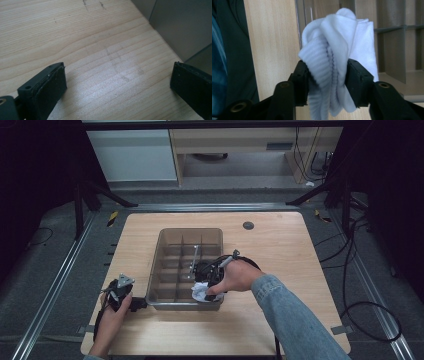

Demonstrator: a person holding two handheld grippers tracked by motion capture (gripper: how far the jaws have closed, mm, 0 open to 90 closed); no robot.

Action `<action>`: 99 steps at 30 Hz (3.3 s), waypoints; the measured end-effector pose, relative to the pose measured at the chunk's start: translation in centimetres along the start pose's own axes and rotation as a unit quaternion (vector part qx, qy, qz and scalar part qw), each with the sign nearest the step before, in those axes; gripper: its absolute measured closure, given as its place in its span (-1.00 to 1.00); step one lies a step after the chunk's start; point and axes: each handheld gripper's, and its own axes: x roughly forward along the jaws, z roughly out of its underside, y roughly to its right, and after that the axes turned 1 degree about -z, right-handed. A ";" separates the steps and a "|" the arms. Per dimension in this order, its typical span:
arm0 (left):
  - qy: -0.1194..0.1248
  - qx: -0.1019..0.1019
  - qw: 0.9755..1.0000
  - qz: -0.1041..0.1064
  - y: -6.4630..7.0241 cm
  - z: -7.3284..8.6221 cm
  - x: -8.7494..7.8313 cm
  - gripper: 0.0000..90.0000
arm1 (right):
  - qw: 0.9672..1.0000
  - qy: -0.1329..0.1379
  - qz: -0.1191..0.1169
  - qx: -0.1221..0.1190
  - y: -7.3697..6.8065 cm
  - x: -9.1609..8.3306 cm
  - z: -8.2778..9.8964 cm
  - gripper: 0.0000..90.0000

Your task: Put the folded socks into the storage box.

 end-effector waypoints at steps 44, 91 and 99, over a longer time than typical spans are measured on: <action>-0.001 0.001 1.000 0.000 0.0 0.0 0.0 -1.00 | 0.992 0.037 0.118 0.006 0.7 -7.9 1.7 0.85; 0.000 0.000 1.000 0.000 0.0 0.0 0.0 -1.00 | 0.999 0.033 0.026 0.020 0.9 2.4 0.5 1.00; 0.000 0.000 1.000 0.000 0.0 0.0 0.0 -1.00 | 0.999 0.016 0.022 0.022 1.1 3.6 0.5 1.00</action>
